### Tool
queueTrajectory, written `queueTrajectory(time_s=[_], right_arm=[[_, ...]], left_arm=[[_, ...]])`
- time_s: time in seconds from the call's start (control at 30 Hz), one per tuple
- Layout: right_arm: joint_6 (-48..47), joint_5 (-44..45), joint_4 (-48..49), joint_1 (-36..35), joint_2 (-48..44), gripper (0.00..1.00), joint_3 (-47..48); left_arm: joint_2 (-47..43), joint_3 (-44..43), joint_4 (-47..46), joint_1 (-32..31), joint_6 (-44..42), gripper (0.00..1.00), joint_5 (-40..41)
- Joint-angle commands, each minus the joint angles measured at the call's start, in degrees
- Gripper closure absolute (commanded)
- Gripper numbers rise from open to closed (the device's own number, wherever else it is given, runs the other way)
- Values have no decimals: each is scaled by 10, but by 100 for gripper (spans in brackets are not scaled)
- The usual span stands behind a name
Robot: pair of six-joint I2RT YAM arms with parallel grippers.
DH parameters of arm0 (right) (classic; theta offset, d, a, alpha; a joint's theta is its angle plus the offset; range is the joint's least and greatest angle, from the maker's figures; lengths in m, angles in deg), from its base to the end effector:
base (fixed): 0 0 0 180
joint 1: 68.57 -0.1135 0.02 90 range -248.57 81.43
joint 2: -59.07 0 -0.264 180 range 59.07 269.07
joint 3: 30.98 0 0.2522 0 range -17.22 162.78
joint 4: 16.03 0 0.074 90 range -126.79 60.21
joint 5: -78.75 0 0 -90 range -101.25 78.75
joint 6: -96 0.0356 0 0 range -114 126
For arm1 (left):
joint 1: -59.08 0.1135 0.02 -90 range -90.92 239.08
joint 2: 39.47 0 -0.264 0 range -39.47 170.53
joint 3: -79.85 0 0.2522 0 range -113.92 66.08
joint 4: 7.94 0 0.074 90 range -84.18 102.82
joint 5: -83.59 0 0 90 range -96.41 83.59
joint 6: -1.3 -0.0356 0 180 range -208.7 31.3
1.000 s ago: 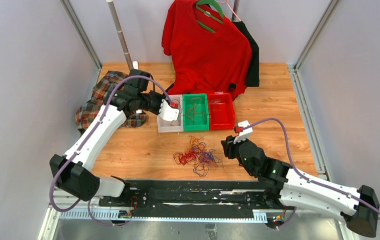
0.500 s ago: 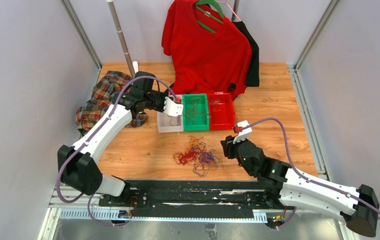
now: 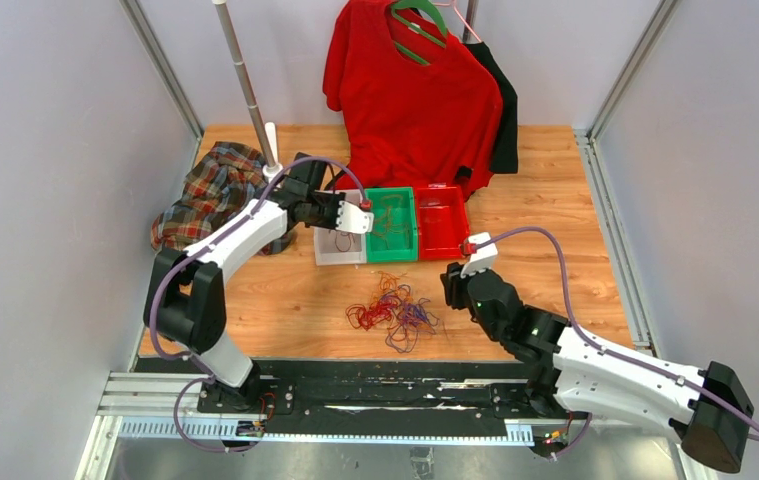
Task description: Untangle the cables
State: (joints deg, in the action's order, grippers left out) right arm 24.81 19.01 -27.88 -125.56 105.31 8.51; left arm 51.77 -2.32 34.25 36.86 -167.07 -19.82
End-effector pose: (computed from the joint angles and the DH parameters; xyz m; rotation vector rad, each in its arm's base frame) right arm 0.1170 0.1472 0.2411 -0.2634 1.8522 0.4188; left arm 0.3142 -0.1373 0.2530 1.9383 1.4786 0.1504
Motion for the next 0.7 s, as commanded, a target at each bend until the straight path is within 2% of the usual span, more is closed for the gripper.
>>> queueTrajectory(time_s=[0.0, 0.4, 0.5, 0.53, 0.57, 0.67], right_arm=[[1, -21, 27, 29, 4, 67, 14], [-4, -61, 37, 59, 10, 68, 22], [2, -74, 39, 65, 14, 68, 26], [2, -83, 42, 66, 17, 67, 29], [1, -89, 44, 66, 21, 66, 31], [-5, -121, 55, 69, 44, 58, 42]], left_arm=[[29, -2, -24, 2, 12, 100, 20], [87, 8, -64, -6, 56, 100, 48], [93, -17, 4, -13, 57, 98, 51], [96, -40, 32, -13, 74, 94, 48], [100, -64, 59, -12, 95, 84, 46], [90, -116, 137, -10, 128, 41, 19]])
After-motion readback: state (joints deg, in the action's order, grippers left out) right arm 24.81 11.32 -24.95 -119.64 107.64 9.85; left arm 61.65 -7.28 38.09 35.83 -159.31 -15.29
